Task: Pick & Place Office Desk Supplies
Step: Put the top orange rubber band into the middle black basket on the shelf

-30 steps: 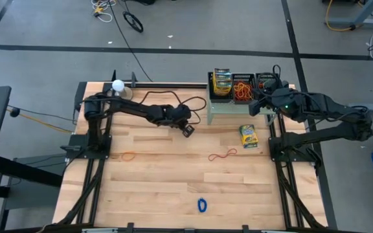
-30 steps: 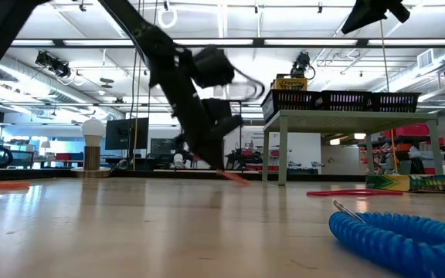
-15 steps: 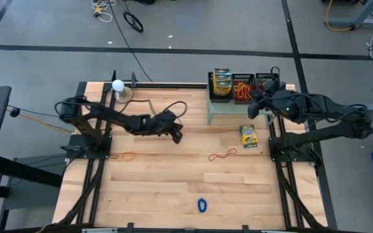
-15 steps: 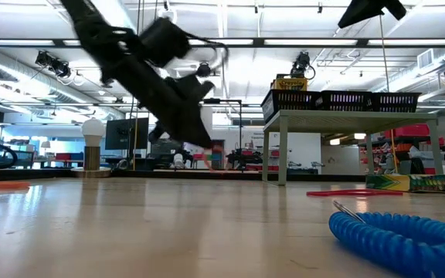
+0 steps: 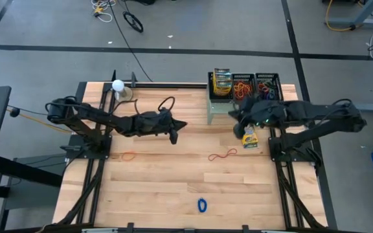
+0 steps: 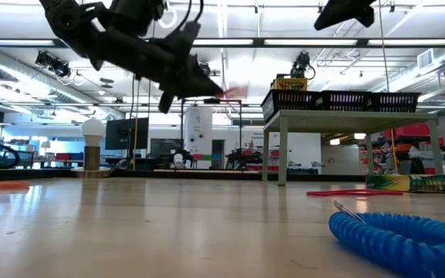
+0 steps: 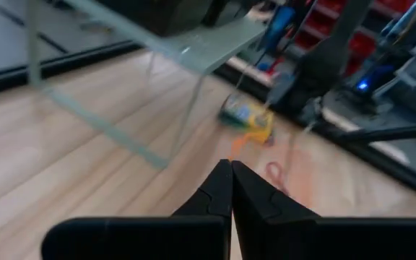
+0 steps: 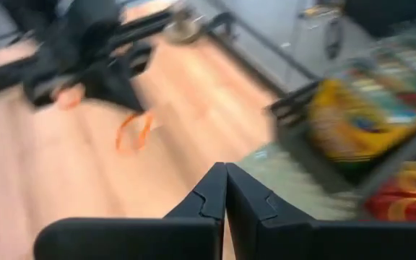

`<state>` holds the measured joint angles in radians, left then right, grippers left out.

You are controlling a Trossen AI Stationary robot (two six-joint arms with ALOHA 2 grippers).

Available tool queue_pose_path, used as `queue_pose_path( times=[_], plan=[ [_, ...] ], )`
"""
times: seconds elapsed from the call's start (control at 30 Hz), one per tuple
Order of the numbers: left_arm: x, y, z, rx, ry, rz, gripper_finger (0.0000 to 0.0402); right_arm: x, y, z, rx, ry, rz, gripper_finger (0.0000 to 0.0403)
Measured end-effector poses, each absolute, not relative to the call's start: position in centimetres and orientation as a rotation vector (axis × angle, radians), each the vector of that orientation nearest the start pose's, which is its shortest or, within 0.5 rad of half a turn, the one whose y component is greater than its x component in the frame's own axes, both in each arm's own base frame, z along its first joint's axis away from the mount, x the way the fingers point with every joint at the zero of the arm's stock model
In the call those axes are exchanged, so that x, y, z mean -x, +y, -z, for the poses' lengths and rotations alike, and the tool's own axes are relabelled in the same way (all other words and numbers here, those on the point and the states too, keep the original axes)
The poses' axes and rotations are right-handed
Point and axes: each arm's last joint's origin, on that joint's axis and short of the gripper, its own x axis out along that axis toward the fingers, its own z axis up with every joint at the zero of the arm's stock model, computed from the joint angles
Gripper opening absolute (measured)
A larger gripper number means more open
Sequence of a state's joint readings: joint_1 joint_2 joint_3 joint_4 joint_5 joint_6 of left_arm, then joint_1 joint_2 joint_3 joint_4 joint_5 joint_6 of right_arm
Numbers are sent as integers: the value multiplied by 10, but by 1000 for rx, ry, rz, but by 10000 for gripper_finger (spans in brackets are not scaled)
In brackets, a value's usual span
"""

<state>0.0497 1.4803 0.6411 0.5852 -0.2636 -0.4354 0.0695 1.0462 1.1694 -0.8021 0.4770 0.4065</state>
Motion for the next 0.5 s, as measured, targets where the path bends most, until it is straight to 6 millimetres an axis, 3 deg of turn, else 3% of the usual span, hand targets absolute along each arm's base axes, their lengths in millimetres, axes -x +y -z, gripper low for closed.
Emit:
queue_pose_path(
  times=[0.27,0.5],
  plan=[
    [-299,9,-212,416,63,-277,4,-237,32,-343,-294,599,389,48],
    [-300,7,-215,420,33,-266,4,-278,31,-317,-566,586,442,112]
  ],
)
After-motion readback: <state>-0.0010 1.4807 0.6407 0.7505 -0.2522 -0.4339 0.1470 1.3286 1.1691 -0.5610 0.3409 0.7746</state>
